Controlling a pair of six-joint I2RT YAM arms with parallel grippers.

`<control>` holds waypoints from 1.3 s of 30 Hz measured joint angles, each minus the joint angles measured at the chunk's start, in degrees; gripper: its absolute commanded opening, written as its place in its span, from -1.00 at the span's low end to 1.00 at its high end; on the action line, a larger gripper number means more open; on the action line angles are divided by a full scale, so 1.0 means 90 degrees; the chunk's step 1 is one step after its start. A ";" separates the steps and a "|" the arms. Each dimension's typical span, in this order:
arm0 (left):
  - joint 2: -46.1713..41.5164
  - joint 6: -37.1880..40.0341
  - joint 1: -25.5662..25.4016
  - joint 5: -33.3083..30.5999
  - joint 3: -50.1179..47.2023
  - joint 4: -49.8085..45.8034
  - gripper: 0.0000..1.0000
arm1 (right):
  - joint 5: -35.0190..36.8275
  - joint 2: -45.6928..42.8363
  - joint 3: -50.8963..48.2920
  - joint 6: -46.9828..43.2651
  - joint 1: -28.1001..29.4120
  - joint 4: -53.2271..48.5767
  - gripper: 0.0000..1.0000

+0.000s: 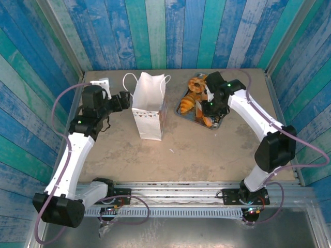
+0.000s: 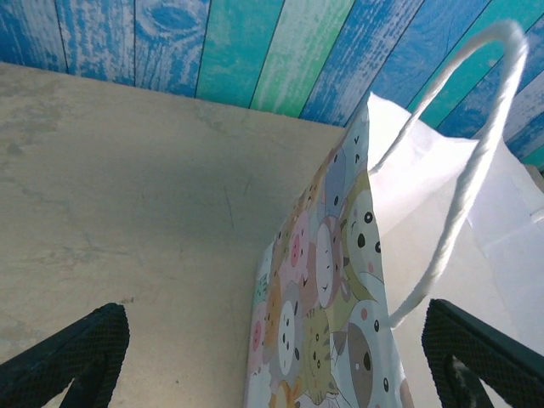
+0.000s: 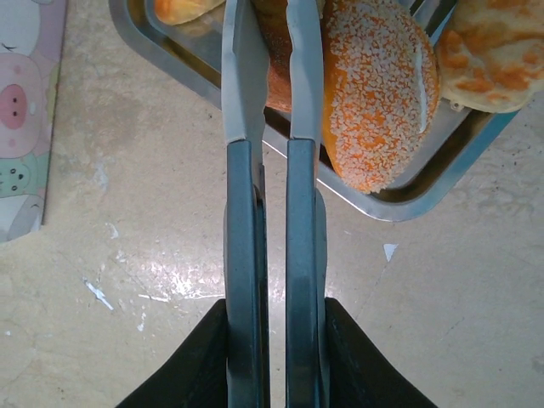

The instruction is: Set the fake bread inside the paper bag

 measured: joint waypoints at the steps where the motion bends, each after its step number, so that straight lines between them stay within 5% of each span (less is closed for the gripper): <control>1: -0.0046 0.0000 0.0000 -0.0036 0.0000 -0.0002 0.92 | 0.0002 -0.0085 -0.0019 0.0002 0.0000 -0.0007 -0.58; 11: -0.0221 0.0151 0.0000 -0.0270 0.0624 -0.0559 0.83 | 0.0131 -0.1275 -0.0129 -0.0044 0.0153 -0.0022 -0.65; 23: 0.0702 0.0593 0.0000 0.1035 0.2203 -0.1336 0.83 | 0.0350 -0.2334 0.0505 -0.0209 0.1175 -0.0019 -0.66; 39: 0.1163 0.0284 0.0002 0.1719 0.1404 -0.1474 0.40 | 0.0707 -0.2368 0.2416 -0.0372 0.2506 0.0114 -0.67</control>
